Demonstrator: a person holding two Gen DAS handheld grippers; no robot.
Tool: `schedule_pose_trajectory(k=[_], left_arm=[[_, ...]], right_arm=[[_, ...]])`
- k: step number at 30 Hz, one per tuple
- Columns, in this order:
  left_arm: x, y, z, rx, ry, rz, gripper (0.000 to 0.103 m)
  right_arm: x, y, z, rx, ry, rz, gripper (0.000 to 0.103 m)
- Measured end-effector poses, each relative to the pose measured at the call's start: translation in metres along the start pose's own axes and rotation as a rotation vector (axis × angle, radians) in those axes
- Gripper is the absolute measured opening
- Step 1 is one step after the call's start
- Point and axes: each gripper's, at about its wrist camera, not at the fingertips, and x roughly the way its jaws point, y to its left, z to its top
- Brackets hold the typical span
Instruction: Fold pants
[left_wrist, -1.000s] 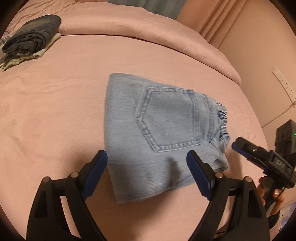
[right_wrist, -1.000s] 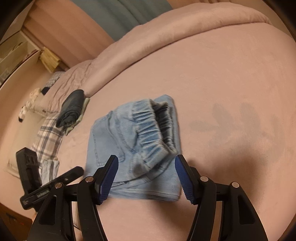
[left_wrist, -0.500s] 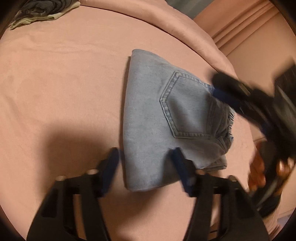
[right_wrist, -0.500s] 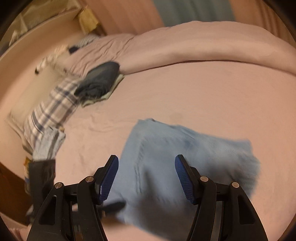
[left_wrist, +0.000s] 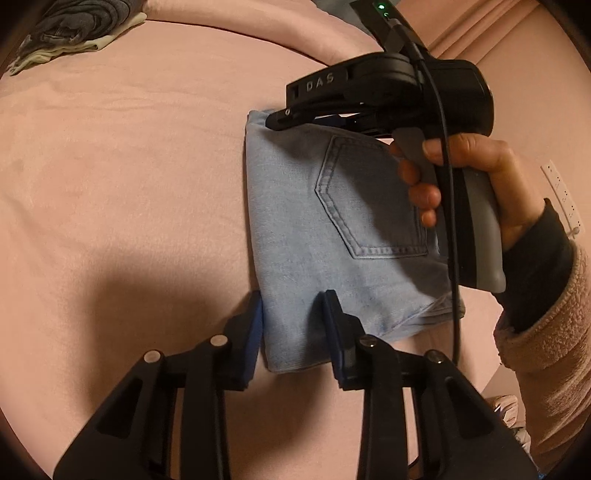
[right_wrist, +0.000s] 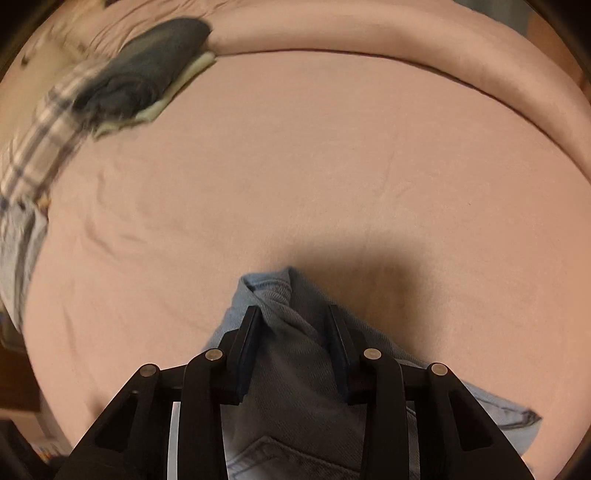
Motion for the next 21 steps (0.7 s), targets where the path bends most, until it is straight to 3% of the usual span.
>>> schedule_pose_trajectory(k=[4, 6, 9, 11, 14, 18, 21], left_arm=[[-0.004, -0.008, 0.005, -0.003, -0.008, 0.021, 0.036], [-0.009, -0.005, 0.002, -0.006, -0.023, 0.049, 0.054], [-0.016, -0.003, -0.001, -0.025, -0.033, 0.044, 0.064], [-0.017, -0.005, -0.002, -0.023, -0.037, 0.049, 0.067], [-0.018, -0.012, -0.004, -0.011, -0.036, 0.053, 0.068], [-0.021, -0.020, -0.006, 0.019, -0.046, 0.079, 0.072], [-0.020, -0.023, -0.007, 0.036, -0.051, 0.102, 0.074]], right_arm=[[-0.019, -0.016, -0.012, 0.087, -0.095, 0.044, 0.036], [-0.042, -0.026, -0.026, 0.145, -0.159, 0.082, 0.036], [-0.079, -0.029, -0.058, 0.113, -0.239, 0.136, 0.047], [-0.096, -0.028, -0.084, 0.068, -0.264, 0.128, 0.049], [-0.113, -0.027, -0.134, 0.014, -0.282, 0.119, 0.049], [-0.111, -0.033, -0.175, -0.011, -0.252, 0.115, 0.049], [-0.099, -0.020, -0.183, -0.058, -0.243, 0.063, 0.049]])
